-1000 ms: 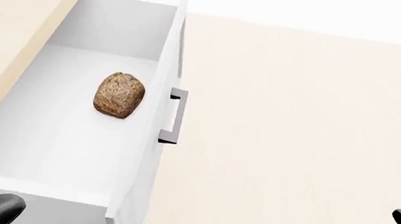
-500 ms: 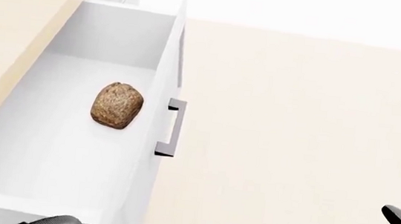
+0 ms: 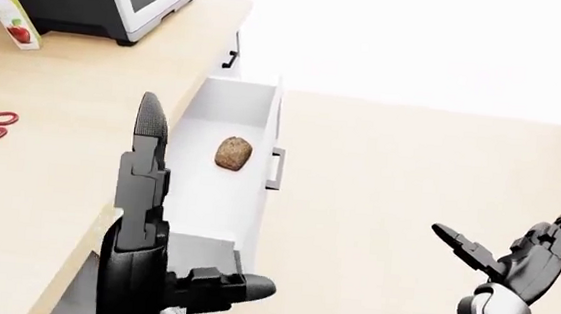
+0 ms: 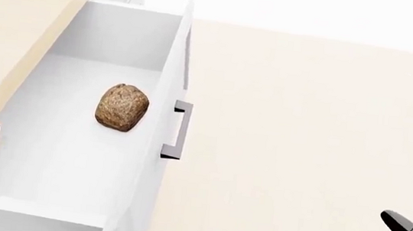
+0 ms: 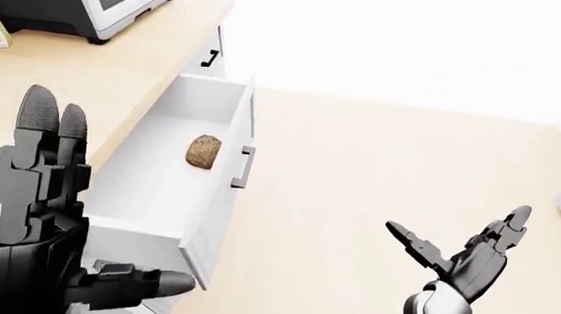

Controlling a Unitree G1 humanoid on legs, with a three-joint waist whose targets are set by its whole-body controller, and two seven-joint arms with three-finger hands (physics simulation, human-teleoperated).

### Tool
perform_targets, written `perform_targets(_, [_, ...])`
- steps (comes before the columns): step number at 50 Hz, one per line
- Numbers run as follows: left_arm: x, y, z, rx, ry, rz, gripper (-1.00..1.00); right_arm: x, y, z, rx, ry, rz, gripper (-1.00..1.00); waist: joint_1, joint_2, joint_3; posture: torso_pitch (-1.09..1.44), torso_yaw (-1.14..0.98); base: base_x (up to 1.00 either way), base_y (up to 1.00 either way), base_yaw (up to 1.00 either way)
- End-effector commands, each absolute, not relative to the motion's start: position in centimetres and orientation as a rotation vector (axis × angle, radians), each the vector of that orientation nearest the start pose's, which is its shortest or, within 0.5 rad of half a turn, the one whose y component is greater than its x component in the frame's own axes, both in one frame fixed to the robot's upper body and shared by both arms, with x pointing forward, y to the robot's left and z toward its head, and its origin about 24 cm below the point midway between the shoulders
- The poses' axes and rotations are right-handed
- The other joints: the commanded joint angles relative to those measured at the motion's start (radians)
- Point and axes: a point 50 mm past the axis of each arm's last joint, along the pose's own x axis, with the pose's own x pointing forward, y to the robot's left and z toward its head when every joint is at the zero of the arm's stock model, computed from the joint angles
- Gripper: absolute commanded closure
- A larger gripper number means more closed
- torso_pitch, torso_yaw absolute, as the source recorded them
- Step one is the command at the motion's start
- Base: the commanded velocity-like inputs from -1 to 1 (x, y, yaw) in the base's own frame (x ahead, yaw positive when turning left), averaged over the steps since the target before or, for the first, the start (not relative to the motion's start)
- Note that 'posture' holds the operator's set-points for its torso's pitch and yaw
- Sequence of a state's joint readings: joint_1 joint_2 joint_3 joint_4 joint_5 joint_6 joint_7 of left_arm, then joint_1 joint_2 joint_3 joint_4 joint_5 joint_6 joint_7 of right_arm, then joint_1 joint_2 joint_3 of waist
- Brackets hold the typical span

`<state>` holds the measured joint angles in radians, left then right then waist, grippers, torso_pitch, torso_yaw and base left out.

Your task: Close the right drawer.

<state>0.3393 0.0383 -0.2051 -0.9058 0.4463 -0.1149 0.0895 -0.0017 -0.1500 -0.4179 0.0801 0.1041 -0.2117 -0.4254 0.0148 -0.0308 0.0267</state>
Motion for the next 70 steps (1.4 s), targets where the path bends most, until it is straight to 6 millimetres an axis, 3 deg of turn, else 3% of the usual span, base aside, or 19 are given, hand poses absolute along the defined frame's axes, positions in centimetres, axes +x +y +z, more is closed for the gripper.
perform_targets(1, [14.4,12.9,19.2,0.331,-0.756,0.074,-1.00,21.9,-29.6,7.9,-0.045,-0.292,-0.830,-1.00,0.000,-0.005,-0.011,0.00,0.00,0.00,0.00,0.00])
perform_targets(3, [15.6,12.7,18.0,0.322,-0.697,0.065,-1.00,21.8,-29.6,8.1,-0.045,-0.295,-0.827,-1.00,0.000,-0.006,-0.011,0.00,0.00,0.00,0.00,0.00])
perform_targets(13, [16.4,11.5,16.4,0.267,-0.604,-0.057,-1.00,22.1,-29.4,7.8,-0.040,-0.294,-0.806,-1.00,-0.001,-0.007,-0.015,0.00,0.00,0.00,0.00,0.00])
perform_targets(26, [15.9,9.8,14.9,0.267,-0.566,-0.161,-1.00,22.3,-29.3,7.5,-0.039,-0.286,-0.792,-1.00,0.001,-0.006,-0.021,0.00,0.00,0.00,0.00,0.00])
perform_targets(44, [15.7,8.0,14.2,0.222,-0.539,-0.291,-1.00,22.6,-29.1,7.4,-0.040,-0.279,-0.775,-1.00,0.002,-0.006,-0.025,0.00,0.00,0.00,0.00,0.00])
perform_targets(59, [15.2,5.8,12.3,0.178,-0.479,-0.456,-1.00,22.9,-28.9,6.9,-0.040,-0.267,-0.761,-1.00,0.004,-0.009,-0.022,0.00,0.00,0.00,0.00,0.00])
perform_targets(70, [16.1,4.3,8.1,0.089,-0.291,-0.571,-1.00,23.0,-28.8,6.8,-0.038,-0.265,-0.756,-1.00,0.005,-0.012,-0.020,0.00,0.00,0.00,0.00,0.00])
